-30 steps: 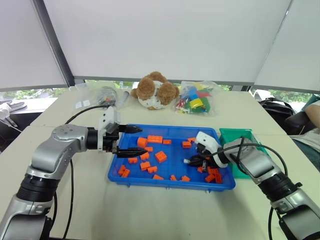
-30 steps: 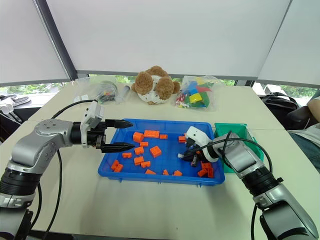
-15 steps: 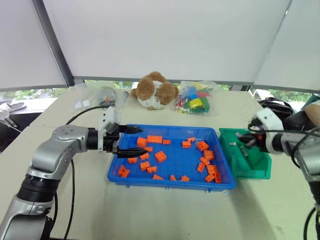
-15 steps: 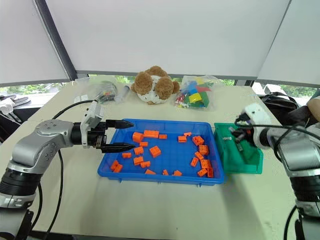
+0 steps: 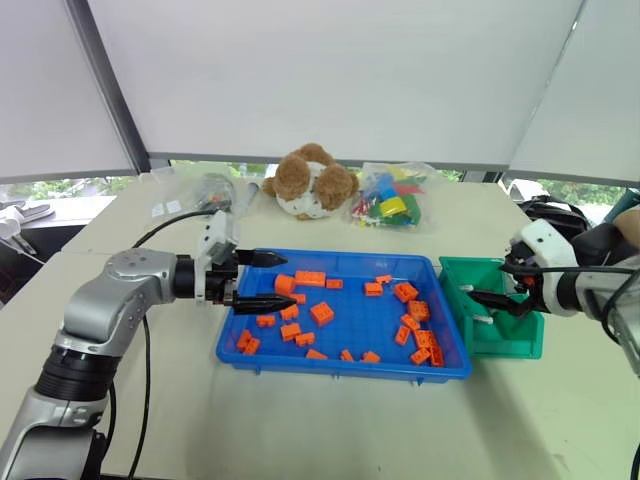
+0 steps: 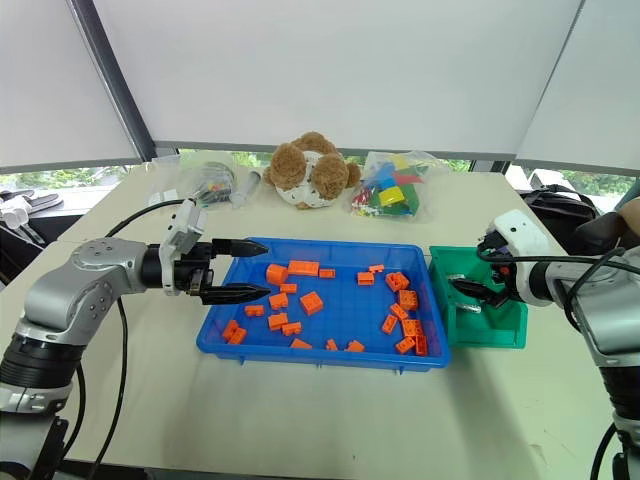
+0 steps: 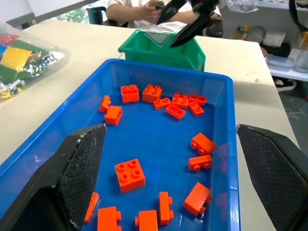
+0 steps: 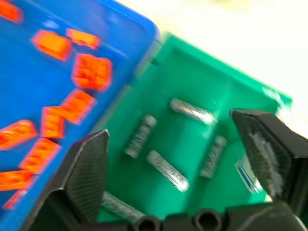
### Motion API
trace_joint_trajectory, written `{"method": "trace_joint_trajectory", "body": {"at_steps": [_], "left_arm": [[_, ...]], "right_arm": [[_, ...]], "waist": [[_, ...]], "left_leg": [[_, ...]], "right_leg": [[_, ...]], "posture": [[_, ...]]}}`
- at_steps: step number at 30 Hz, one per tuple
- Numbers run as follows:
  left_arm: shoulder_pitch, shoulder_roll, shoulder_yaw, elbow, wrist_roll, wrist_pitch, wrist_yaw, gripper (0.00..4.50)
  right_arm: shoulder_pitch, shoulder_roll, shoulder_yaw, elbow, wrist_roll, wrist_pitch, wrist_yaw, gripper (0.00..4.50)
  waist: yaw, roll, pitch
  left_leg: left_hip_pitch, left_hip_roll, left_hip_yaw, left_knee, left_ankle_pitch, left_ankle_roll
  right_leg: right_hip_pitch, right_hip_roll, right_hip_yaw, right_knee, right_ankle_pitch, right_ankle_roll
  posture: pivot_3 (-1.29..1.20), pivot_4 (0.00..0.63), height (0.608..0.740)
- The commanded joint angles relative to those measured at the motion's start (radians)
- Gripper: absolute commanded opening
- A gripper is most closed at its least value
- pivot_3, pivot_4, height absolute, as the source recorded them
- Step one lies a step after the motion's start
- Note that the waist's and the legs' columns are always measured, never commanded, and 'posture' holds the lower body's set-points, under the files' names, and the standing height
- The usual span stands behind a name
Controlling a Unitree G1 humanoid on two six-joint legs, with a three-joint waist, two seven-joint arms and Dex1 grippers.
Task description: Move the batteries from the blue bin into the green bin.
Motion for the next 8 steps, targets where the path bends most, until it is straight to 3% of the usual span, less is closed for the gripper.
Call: {"method": "trace_joint_trajectory", "body": {"at_steps": [1,8], "left_arm": [[-0.015,0.022,0.038,-0.008,-0.015,0.003,-0.010,4.50],[-0.008,0.039,0.043,-0.006,-0.018,0.009,-0.013,4.50]], "right_arm": [[0.010,-0.045,-0.068,-0.165,0.110,-0.003,0.084,4.49],[0.018,-0.059,-0.069,-0.296,0.211,0.039,0.089,4.49]], "waist": [[0.000,0.000,0.000],[0.001,0.000,0.000]], "left_leg": [[0.000,0.000,0.000,0.000,0.000,0.000],[0.000,0.000,-0.001,0.000,0.000,0.000]], "right_leg": [[0.000,0.000,0.000,0.000,0.000,0.000],[0.001,0.000,0.000,0.000,0.000,0.000]], "posture": [[0.00,0.150,0.710],[0.00,0.150,0.710]]}}
